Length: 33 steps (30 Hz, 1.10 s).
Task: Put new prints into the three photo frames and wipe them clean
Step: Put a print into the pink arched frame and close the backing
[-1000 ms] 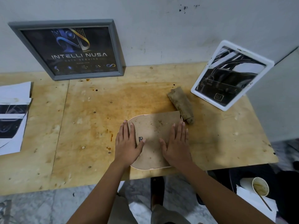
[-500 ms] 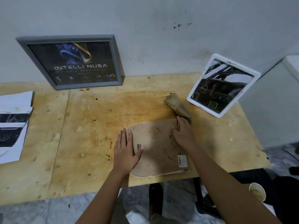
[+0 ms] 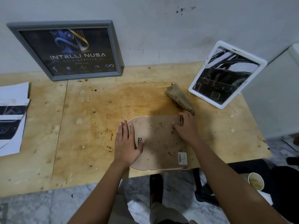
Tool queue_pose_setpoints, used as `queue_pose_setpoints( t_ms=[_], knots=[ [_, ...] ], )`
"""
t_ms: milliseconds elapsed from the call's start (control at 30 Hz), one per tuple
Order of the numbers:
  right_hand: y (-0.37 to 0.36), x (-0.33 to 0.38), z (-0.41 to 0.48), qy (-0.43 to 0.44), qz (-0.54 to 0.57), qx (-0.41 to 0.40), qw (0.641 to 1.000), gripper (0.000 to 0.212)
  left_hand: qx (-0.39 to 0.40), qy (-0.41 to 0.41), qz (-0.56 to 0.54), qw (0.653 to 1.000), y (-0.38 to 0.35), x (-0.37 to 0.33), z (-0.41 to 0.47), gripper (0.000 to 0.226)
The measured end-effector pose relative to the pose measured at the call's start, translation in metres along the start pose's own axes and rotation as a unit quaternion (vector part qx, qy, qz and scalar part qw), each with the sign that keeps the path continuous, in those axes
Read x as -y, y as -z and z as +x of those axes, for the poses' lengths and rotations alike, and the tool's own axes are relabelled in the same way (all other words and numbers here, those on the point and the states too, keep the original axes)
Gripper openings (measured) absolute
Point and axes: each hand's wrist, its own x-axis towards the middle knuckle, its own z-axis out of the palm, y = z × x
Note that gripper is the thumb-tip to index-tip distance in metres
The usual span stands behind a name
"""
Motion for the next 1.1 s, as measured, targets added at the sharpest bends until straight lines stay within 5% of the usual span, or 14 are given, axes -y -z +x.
queue_pose_setpoints(
  t_ms=[167,333,733,1000,1100],
  knots=[
    [-0.001,-0.001,-0.026,-0.107,0.053,-0.103,0.988,0.043,-0.021,0.061,-0.059,0.996,-0.002,-0.015,0.002,0.095],
    [-0.009,-0.020,-0.049,-0.104,0.009,-0.104,0.989,0.039,-0.071,0.127,-0.115,0.983,-0.004,-0.026,0.000,0.099],
    [-0.028,-0.025,-0.076,-0.047,0.140,-0.181,0.972,0.041,-0.088,0.124,-0.114,0.982,-0.006,-0.026,-0.002,0.101],
    [-0.027,-0.022,-0.067,0.013,-0.091,-0.129,0.987,0.041,-0.091,0.102,-0.101,0.985,-0.004,-0.025,-0.004,0.098],
    [-0.020,0.000,-0.043,0.128,-0.108,-0.060,0.984,0.049,-0.095,0.099,-0.071,0.988,-0.008,-0.024,-0.005,0.090]
  ],
)
